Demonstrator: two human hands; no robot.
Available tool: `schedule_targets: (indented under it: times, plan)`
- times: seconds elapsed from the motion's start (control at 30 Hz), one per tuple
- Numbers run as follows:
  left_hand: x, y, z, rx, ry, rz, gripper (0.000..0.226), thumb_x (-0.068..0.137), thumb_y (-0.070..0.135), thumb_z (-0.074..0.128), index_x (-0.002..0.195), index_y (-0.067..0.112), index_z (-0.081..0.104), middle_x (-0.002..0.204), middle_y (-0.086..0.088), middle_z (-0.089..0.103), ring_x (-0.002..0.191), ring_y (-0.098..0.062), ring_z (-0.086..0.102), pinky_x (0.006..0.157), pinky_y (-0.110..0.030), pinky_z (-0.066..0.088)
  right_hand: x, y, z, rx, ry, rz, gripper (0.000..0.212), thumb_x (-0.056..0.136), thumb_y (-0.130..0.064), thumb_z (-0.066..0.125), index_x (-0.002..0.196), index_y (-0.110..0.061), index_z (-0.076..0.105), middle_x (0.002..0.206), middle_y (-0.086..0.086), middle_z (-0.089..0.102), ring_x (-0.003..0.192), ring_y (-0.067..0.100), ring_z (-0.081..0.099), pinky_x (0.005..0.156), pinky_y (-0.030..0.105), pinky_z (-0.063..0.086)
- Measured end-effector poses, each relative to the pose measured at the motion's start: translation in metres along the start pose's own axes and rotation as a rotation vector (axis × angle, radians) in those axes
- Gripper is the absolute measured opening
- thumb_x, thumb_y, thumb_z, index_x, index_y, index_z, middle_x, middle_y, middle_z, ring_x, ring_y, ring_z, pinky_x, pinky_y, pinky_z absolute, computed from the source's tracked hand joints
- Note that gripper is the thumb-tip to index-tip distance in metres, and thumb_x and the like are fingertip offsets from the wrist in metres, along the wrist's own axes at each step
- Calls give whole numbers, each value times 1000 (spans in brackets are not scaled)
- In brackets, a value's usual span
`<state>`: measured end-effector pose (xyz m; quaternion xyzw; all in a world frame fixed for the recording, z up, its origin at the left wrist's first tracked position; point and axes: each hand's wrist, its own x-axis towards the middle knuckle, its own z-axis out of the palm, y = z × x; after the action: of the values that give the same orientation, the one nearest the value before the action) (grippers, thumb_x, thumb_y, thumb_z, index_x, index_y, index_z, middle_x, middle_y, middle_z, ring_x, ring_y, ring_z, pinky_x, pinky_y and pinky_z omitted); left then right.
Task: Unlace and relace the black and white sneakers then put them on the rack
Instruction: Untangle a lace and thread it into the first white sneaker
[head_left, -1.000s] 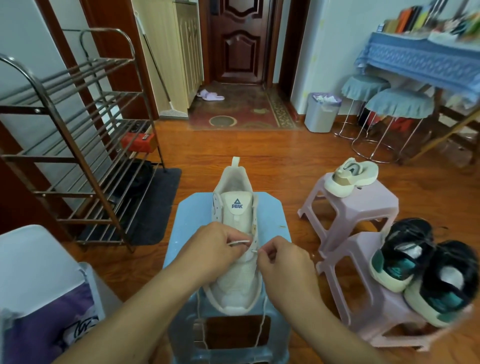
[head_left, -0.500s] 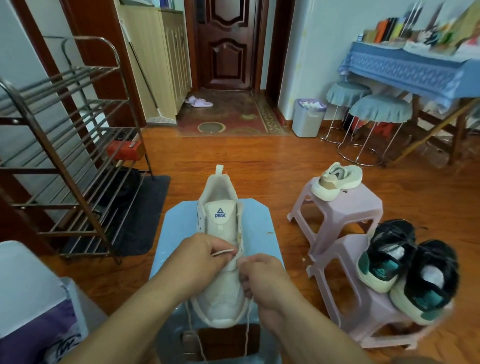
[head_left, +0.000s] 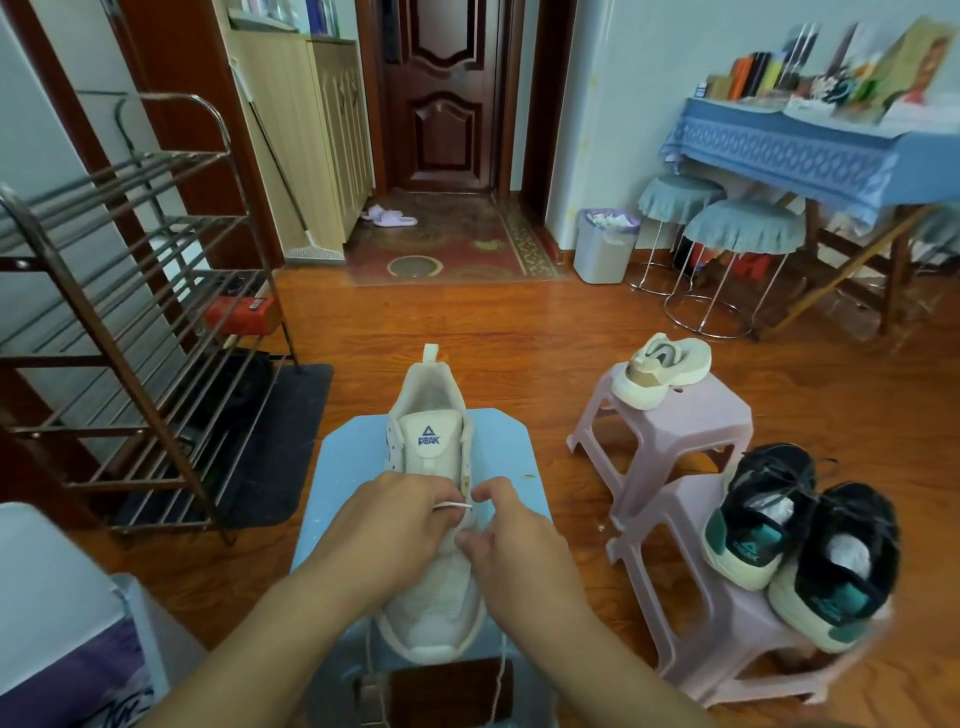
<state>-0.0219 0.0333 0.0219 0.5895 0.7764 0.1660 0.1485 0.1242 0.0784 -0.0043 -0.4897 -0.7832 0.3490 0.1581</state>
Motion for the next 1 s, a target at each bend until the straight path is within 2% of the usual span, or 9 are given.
schedule_targets:
  times: [0.13,0.23,0.4,0.5,0.57,0.67,0.77,0.87,1.0]
  plan:
    - [6,-3,-20,-60,111,25,16,99,40,58,101,36,74,93,10,72,89,-11,65,78,-37,55,1,0,-4,4,-17,-9,23,95,-42,60,112,-42,44,78,-5,63,75,11,60,68,34,52]
    - [9,-4,-30,-319,292,20,14,98,33,64,94,29,76,84,7,73,82,-9,66,77,-39,54,-1,-1,-3,-35,-8,12,24,95,-44,61,112,-40,45,77,-6,60,73,10,59,65,31,49]
    - [2,5,-18,-638,72,21,13,95,23,69,86,25,78,73,10,69,71,-5,61,75,-33,49,6,-10,-11,83,88,-96,34,85,-32,74,113,-36,55,86,-10,54,74,5,53,64,22,39]
    - [-1,5,-21,-825,92,-2,11,95,19,69,92,20,79,79,9,74,74,-9,67,67,-24,53,11,-18,-11,270,128,-214,6,88,-22,73,85,-20,69,70,0,58,63,5,49,61,25,40]
    - [-7,2,-24,-934,171,-130,12,99,21,64,98,21,76,64,19,64,56,3,54,49,-14,40,15,-20,-11,416,108,-94,24,93,-24,69,74,-9,69,61,5,55,60,7,47,62,29,41]
    - [-19,-9,-23,-1096,150,-351,24,108,26,46,102,16,67,55,12,45,43,-3,37,43,-21,27,18,-24,-14,639,13,105,26,100,-27,61,84,-13,75,62,-1,55,61,10,49,63,27,44]
    - [-35,-21,-20,-999,87,-399,28,110,17,36,106,9,63,57,4,50,43,-9,40,43,-22,28,21,-24,-11,378,154,-36,12,97,-28,63,103,-20,69,86,-9,62,75,6,57,66,19,44]
    - [-48,-28,-15,-819,56,-381,14,107,12,42,105,10,56,68,-1,70,52,-17,58,44,-20,36,21,-25,-6,-102,349,-398,42,84,-23,76,123,-28,59,115,-7,47,101,10,48,85,23,42]
    - [-48,-34,-3,-692,66,-388,11,98,14,58,87,14,58,72,3,74,59,-13,63,50,-21,41,27,-23,2,-417,329,-642,22,74,-15,80,94,-24,76,146,9,46,133,34,36,102,48,43]
